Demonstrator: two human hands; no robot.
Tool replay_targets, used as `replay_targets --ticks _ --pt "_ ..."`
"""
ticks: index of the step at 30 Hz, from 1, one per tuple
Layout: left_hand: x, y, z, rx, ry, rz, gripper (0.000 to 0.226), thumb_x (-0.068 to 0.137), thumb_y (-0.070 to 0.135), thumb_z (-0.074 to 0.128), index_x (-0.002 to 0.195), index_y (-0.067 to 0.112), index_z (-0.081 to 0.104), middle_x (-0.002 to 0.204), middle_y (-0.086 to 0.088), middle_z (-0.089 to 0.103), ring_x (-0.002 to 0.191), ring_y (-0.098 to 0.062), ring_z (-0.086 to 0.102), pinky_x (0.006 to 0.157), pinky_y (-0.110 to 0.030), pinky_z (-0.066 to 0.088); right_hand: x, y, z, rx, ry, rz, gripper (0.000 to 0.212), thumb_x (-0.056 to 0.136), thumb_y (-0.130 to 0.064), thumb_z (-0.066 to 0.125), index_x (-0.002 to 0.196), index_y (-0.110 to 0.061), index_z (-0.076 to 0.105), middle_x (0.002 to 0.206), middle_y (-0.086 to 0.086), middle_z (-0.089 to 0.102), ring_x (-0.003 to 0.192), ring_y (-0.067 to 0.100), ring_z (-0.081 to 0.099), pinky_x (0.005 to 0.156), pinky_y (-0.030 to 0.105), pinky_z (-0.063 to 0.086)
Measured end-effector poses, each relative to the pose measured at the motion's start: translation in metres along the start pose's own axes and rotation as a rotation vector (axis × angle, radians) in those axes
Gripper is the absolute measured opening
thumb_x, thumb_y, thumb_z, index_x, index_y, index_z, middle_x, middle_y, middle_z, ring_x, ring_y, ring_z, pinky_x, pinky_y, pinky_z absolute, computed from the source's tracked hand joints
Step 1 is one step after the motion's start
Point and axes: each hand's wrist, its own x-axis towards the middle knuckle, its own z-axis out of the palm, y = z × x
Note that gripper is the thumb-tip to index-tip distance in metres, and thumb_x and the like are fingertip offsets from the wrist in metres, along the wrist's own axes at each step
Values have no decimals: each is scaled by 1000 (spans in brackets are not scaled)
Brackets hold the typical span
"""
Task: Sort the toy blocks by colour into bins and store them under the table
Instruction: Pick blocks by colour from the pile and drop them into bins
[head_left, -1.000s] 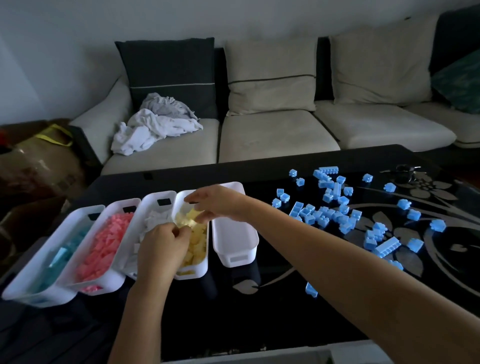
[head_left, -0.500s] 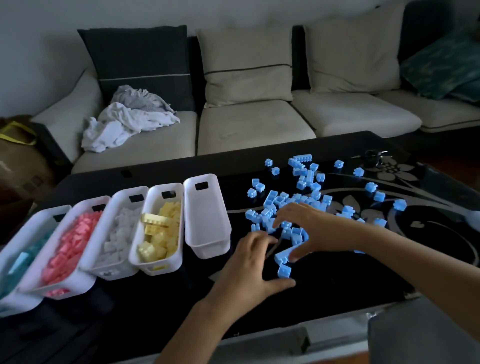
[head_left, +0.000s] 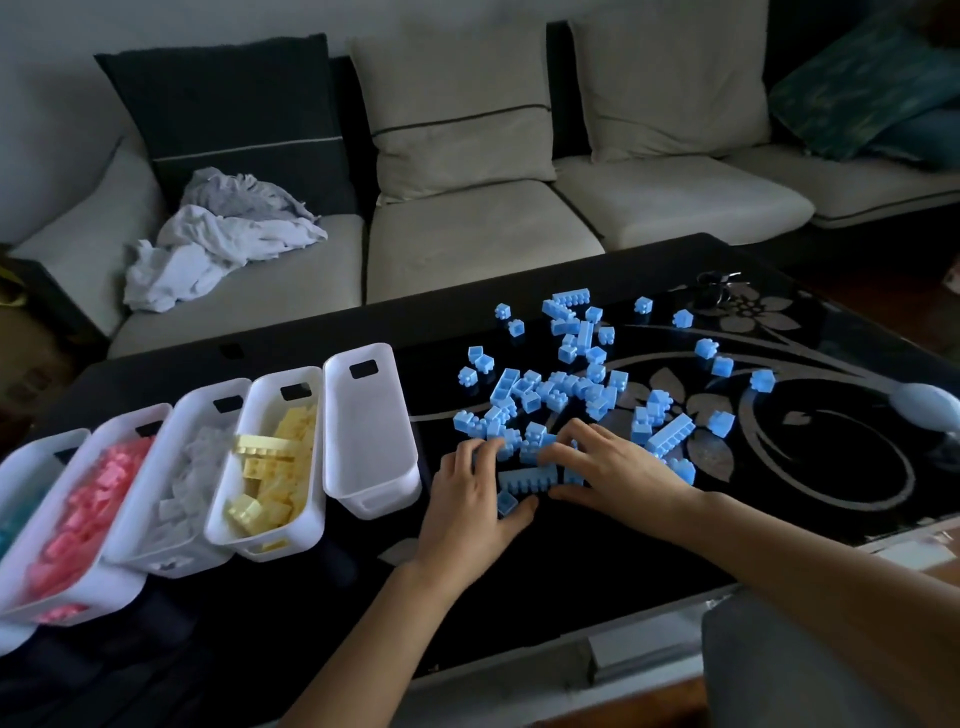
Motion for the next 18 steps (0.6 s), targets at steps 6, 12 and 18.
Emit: replay_targets --ticks 6,12,18 --pt "-3 -5 0 1 63 51 68 82 51 53 134 9 43 120 -5 58 104 -22 57 80 -29 51 1 0 4 24 11 -43 35 95 -40 50 127 -29 46 117 -3 48 106 17 47 78 30 49" --pt "-7 -8 1 74 112 124 42 81 41 54 110 10 56 101 -2 66 84 -19 63 57 -23 48 3 1 -6 93 -6 8 29 93 -37 54 116 -19 49 116 -3 50 104 16 49 85 28 44" --pt "-5 -8 0 88 67 126 25 90 32 55 108 14 58 108 0 59 90 -17 55 64 -25 48 5 3 -21 566 48 324 21 87 -33 64 97 -26 48 91 -8 58 74 6 55 64 18 45"
